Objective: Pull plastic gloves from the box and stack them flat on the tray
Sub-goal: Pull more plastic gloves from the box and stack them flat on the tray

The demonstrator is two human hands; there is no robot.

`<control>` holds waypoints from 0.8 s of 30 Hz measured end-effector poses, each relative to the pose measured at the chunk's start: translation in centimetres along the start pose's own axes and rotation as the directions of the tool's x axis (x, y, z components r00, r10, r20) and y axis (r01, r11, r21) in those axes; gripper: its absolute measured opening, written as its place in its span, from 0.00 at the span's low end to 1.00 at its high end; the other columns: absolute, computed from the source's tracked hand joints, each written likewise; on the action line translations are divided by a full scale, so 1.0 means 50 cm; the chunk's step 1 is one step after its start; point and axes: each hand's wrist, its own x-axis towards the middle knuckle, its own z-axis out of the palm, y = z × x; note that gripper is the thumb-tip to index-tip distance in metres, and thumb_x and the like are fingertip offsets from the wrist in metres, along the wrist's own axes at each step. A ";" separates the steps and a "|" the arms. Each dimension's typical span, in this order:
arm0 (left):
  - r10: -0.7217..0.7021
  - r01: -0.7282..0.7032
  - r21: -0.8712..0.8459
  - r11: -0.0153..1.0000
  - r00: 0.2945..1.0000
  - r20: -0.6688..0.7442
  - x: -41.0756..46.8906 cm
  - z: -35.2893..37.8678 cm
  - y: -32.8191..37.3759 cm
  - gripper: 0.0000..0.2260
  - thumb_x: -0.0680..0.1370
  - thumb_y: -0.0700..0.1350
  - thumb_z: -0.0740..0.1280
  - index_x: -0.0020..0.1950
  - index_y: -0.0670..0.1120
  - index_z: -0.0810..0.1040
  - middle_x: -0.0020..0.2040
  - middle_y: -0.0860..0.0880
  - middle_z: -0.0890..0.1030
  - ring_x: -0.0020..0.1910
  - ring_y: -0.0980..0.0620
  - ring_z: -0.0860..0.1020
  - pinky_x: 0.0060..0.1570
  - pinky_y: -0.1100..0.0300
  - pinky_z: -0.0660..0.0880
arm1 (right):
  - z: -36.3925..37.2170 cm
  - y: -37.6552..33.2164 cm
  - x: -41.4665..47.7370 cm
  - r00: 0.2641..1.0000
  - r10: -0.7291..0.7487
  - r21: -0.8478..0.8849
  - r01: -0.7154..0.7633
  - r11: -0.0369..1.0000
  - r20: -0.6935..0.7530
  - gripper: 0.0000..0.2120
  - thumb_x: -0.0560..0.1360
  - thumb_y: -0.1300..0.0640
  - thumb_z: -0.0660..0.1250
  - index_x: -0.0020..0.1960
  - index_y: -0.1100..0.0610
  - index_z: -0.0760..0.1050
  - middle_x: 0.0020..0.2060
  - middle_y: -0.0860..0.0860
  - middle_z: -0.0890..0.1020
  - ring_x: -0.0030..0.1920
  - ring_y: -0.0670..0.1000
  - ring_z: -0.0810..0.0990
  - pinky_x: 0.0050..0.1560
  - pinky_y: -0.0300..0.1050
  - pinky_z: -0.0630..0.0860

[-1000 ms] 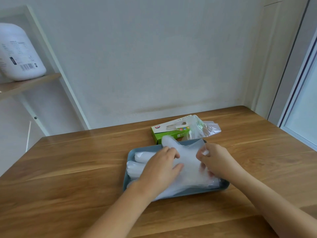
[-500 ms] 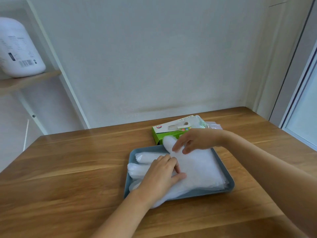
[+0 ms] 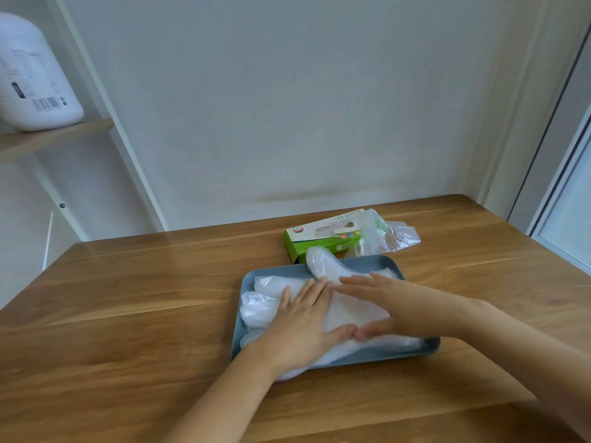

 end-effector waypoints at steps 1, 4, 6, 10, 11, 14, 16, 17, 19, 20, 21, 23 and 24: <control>-0.033 0.033 0.005 0.999 0.999 0.031 -0.003 -0.004 -0.001 0.41 0.75 0.71 0.50 0.79 0.50 0.40 0.79 0.54 0.39 0.77 0.57 0.37 0.75 0.47 0.36 | 0.003 0.007 -0.006 0.996 0.049 -0.027 -0.048 0.998 0.071 0.37 0.73 0.32 0.59 0.74 0.33 0.42 0.74 0.33 0.42 0.76 0.46 0.45 0.74 0.56 0.51; -0.124 0.125 0.001 0.992 0.988 0.091 -0.015 -0.019 -0.014 0.47 0.71 0.74 0.55 0.78 0.54 0.36 0.78 0.55 0.35 0.76 0.55 0.34 0.74 0.44 0.35 | -0.013 0.020 -0.024 0.985 0.119 -0.104 -0.106 0.989 0.129 0.41 0.72 0.32 0.60 0.75 0.36 0.38 0.75 0.37 0.40 0.76 0.52 0.39 0.74 0.57 0.43; -0.175 0.173 0.025 0.985 0.976 0.131 -0.026 -0.033 -0.029 0.49 0.70 0.74 0.59 0.78 0.55 0.35 0.78 0.55 0.33 0.76 0.53 0.33 0.74 0.43 0.36 | -0.033 0.021 -0.035 0.974 0.150 -0.112 -0.132 0.985 0.170 0.43 0.72 0.34 0.63 0.76 0.39 0.40 0.76 0.39 0.42 0.77 0.51 0.40 0.74 0.55 0.44; -0.213 0.211 0.036 0.977 0.951 0.223 -0.042 -0.066 -0.048 0.51 0.69 0.72 0.64 0.78 0.55 0.36 0.78 0.53 0.34 0.77 0.52 0.35 0.75 0.43 0.38 | -0.057 0.041 -0.026 0.982 0.187 0.147 -0.181 0.972 -0.032 0.28 0.67 0.35 0.68 0.65 0.42 0.72 0.63 0.41 0.74 0.59 0.42 0.74 0.56 0.35 0.71; -0.218 0.217 0.029 0.976 0.948 0.234 -0.043 -0.075 -0.047 0.50 0.70 0.71 0.64 0.79 0.55 0.37 0.78 0.53 0.35 0.77 0.52 0.36 0.75 0.44 0.39 | -0.059 0.050 -0.012 0.951 0.221 0.242 -0.167 0.956 -0.217 0.22 0.67 0.35 0.68 0.56 0.45 0.77 0.53 0.41 0.79 0.50 0.41 0.77 0.45 0.31 0.71; -0.241 0.250 -0.013 0.968 0.944 0.224 -0.041 -0.106 -0.032 0.44 0.72 0.69 0.63 0.80 0.53 0.47 0.80 0.53 0.45 0.78 0.53 0.45 0.76 0.48 0.44 | -0.067 0.081 0.041 0.709 0.410 0.390 -0.204 0.898 -0.574 0.21 0.67 0.37 0.71 0.49 0.52 0.74 0.44 0.44 0.77 0.44 0.45 0.76 0.37 0.36 0.70; -0.222 0.236 -0.070 0.969 0.960 0.170 -0.034 -0.128 -0.022 0.37 0.75 0.66 0.62 0.77 0.49 0.59 0.78 0.51 0.61 0.76 0.52 0.59 0.73 0.57 0.55 | -0.064 0.100 0.076 0.685 0.489 0.384 -0.316 0.868 -0.541 0.27 0.68 0.37 0.71 0.56 0.56 0.73 0.49 0.48 0.76 0.50 0.50 0.76 0.46 0.44 0.73; -0.213 0.226 -0.106 0.968 0.969 0.124 -0.031 -0.139 -0.018 0.35 0.75 0.65 0.62 0.76 0.48 0.62 0.76 0.51 0.65 0.74 0.52 0.63 0.69 0.60 0.58 | -0.061 0.110 0.093 0.696 0.511 0.369 -0.361 0.856 -0.504 0.27 0.69 0.39 0.71 0.56 0.58 0.74 0.50 0.51 0.78 0.51 0.53 0.77 0.50 0.47 0.74; -0.213 0.207 -0.197 0.958 0.977 -0.006 -0.026 -0.153 -0.017 0.34 0.75 0.64 0.63 0.76 0.49 0.64 0.74 0.53 0.67 0.72 0.54 0.65 0.65 0.63 0.62 | -0.061 0.118 0.117 0.670 0.541 0.428 -0.348 0.834 -0.508 0.17 0.73 0.47 0.70 0.48 0.62 0.77 0.43 0.54 0.81 0.46 0.58 0.79 0.46 0.48 0.74; -0.211 0.185 -0.269 0.945 0.975 -0.072 -0.023 -0.158 -0.018 0.32 0.75 0.64 0.64 0.74 0.50 0.66 0.73 0.55 0.69 0.71 0.56 0.67 0.63 0.64 0.63 | -0.068 0.115 0.121 0.641 0.546 0.488 -0.291 0.823 -0.539 0.12 0.74 0.52 0.68 0.42 0.62 0.77 0.38 0.54 0.81 0.42 0.58 0.80 0.41 0.47 0.72; -0.206 0.145 -0.359 0.922 0.969 -0.138 -0.019 -0.161 -0.017 0.28 0.75 0.62 0.65 0.72 0.51 0.69 0.70 0.56 0.71 0.68 0.58 0.69 0.61 0.65 0.65 | -0.076 0.109 0.119 0.613 0.535 0.531 -0.212 0.820 -0.581 0.10 0.74 0.55 0.67 0.39 0.61 0.77 0.35 0.54 0.80 0.39 0.57 0.78 0.38 0.46 0.70; -0.209 0.045 -0.555 0.830 0.949 -0.236 -0.011 -0.165 -0.015 0.19 0.75 0.59 0.67 0.63 0.53 0.76 0.63 0.57 0.77 0.63 0.61 0.74 0.61 0.65 0.69 | -0.097 0.082 0.106 0.562 0.463 0.526 -0.056 0.848 -0.686 0.09 0.75 0.55 0.67 0.39 0.60 0.77 0.37 0.52 0.80 0.39 0.52 0.77 0.39 0.44 0.70; -0.220 0.009 -0.652 0.758 0.945 -0.243 -0.009 -0.167 -0.010 0.16 0.75 0.59 0.67 0.59 0.54 0.78 0.60 0.57 0.79 0.60 0.62 0.76 0.62 0.65 0.70 | -0.105 0.063 0.093 0.552 0.405 0.496 0.018 0.868 -0.729 0.08 0.75 0.55 0.67 0.41 0.59 0.77 0.39 0.50 0.80 0.41 0.49 0.76 0.42 0.41 0.70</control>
